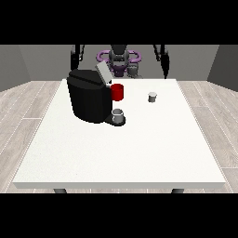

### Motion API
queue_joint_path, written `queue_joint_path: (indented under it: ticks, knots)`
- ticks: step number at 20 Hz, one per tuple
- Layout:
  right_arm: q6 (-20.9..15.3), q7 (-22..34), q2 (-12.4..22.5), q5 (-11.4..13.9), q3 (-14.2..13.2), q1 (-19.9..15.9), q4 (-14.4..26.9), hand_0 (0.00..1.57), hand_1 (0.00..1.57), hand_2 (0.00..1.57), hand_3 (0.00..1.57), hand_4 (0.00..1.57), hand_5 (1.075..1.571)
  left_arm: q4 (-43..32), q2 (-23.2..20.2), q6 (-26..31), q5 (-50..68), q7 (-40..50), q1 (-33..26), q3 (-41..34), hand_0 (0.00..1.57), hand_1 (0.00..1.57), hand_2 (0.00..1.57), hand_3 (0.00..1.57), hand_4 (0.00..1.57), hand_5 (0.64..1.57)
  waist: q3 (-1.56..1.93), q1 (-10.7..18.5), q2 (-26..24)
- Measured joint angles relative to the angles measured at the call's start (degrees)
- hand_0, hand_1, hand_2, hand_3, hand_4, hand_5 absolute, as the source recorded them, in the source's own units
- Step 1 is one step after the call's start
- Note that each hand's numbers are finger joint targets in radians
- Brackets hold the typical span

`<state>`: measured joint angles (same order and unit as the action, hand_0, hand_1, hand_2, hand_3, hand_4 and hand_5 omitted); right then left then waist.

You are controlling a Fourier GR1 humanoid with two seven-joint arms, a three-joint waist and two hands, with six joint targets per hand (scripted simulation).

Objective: Insert the coffee pod into the coffee machine and close the lid

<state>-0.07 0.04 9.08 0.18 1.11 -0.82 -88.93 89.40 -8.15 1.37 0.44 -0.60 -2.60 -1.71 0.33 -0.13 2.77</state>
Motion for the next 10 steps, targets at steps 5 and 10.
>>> queue_joint_path:
  ticks: [5, 10]
  knots:
    - [0.02, -0.56, -1.51, -0.49, -0.40, 1.02, 1.84, 0.00, 0.00, 0.00, 0.00, 0.00, 1.571, 0.95, -2.38, 3.17, -3.04, -2.64, -0.94, 2.25, 0.00, 0.00, 0.00, 0.00, 0.00, 1.571, -0.24, 0.44, -2.82]
    - [-6.43, -1.15, -3.25, 4.05, -0.75, 0.63, 2.23, 0.00, 0.00, 0.00, 0.00, 0.00, 1.571, 1.51, -6.70, 6.45, -7.70, -7.43, -0.92, 4.67, 0.00, 0.00, 0.00, 0.00, 0.00, 1.571, -0.30, 0.05, -3.86]
